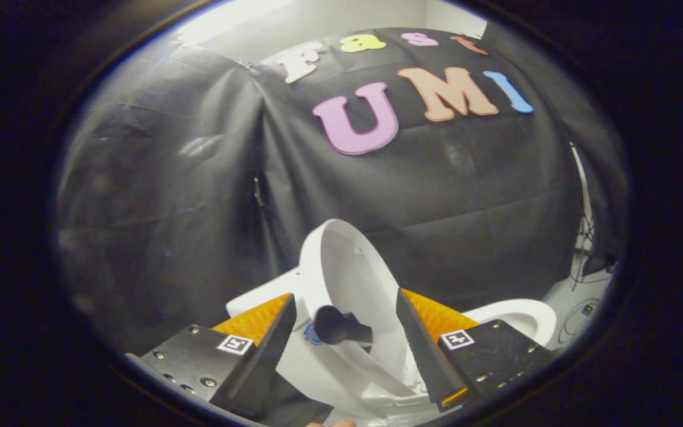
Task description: Open the toilet lid.
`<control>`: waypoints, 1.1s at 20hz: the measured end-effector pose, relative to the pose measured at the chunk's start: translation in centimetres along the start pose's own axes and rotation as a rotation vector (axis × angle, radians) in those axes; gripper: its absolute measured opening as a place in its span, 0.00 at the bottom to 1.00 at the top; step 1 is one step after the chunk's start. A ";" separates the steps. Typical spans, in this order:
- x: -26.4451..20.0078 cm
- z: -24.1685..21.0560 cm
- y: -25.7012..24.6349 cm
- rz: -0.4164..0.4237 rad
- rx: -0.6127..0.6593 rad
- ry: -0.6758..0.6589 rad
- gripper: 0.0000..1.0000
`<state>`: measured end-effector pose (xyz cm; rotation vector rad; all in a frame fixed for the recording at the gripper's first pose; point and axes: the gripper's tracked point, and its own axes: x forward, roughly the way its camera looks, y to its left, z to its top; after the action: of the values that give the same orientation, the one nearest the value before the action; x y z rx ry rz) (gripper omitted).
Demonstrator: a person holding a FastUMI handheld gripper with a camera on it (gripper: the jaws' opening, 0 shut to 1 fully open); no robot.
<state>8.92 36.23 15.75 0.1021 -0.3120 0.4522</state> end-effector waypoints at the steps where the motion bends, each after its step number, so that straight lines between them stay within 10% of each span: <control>1: 0.0 1.1 0.7 0.028 0.001 -0.021 0.99; 9: -2.4 11.6 -1.6 0.023 -0.092 -0.173 0.99; 22: -10.7 9.0 -24.3 -0.212 -0.283 0.190 1.00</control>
<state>8.14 8.55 20.18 -0.1823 -0.1736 0.2020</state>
